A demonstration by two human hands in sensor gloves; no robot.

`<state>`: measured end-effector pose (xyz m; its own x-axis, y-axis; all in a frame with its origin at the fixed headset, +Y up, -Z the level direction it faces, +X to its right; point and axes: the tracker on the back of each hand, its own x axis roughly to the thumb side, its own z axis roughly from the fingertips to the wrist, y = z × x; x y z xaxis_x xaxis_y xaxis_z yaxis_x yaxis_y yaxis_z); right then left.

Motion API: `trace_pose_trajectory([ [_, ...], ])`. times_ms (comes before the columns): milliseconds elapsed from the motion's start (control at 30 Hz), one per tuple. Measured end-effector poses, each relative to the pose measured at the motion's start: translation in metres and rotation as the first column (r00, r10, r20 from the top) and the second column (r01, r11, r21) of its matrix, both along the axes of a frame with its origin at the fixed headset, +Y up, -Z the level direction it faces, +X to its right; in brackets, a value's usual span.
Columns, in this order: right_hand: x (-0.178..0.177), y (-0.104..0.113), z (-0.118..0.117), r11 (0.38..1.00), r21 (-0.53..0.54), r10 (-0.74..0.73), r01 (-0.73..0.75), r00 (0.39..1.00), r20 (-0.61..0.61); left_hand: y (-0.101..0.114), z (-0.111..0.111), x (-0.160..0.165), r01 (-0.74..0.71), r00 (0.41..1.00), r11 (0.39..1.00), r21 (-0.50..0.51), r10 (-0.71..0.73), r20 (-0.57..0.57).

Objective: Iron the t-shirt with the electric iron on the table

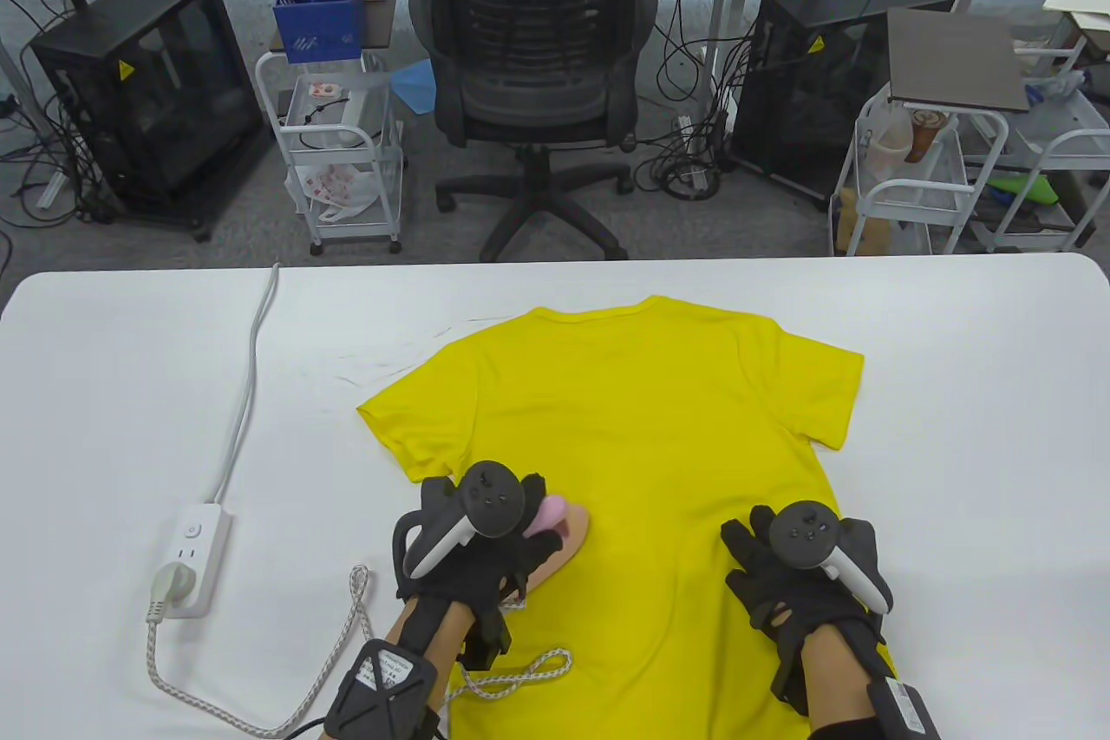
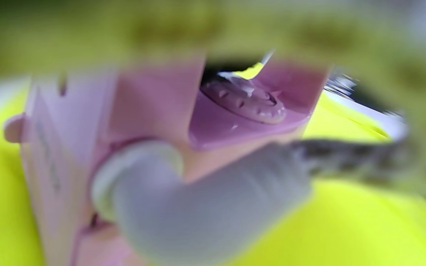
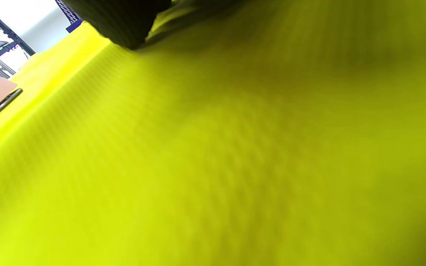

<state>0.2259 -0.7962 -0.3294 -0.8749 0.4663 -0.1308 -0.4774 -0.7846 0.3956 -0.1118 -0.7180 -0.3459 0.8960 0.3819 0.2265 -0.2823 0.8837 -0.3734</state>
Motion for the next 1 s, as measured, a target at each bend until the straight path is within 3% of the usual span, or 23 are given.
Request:
trace_pose_trajectory([
  [100, 0.000, 0.000, 0.000, 1.000, 0.004, -0.003, 0.003, 1.000, 0.003, -0.001, 0.017, 0.034, 0.011, 0.980, 0.999, -0.045, -0.001, 0.200],
  [267, 0.000, -0.001, 0.001, 1.000, 0.008, 0.007, -0.007, 1.000, 0.002, 0.000, 0.047, 0.073, 0.051, 0.937, 0.999, 0.001, -0.048, 0.347],
  [433, 0.000, -0.001, 0.001, 1.000, 0.008, 0.008, -0.008, 1.000, 0.000, 0.001, 0.043, 0.068, 0.057, 0.959, 0.998, 0.029, -0.063, 0.278],
  [600, 0.000, -0.001, 0.001, 1.000, 0.005, 0.001, -0.001, 1.000, -0.002, 0.002, 0.018, 0.034, 0.080, 0.996, 0.994, 0.068, -0.082, 0.033],
  [767, 0.001, -0.001, 0.001, 1.000, 0.002, -0.006, 0.006, 1.000, -0.005, -0.001, -0.002, -0.008, 0.070, 0.974, 0.997, 0.036, -0.060, -0.218],
  [900, 0.001, -0.001, 0.001, 1.000, -0.001, -0.004, 0.004, 1.000, -0.005, -0.002, -0.002, -0.009, 0.022, 0.985, 0.999, 0.024, -0.018, -0.169],
  [1000, 0.000, -0.001, 0.001, 1.000, -0.002, -0.006, 0.006, 1.000, 0.000, -0.003, 0.007, 0.013, -0.020, 1.000, 1.000, -0.017, 0.020, 0.007],
])
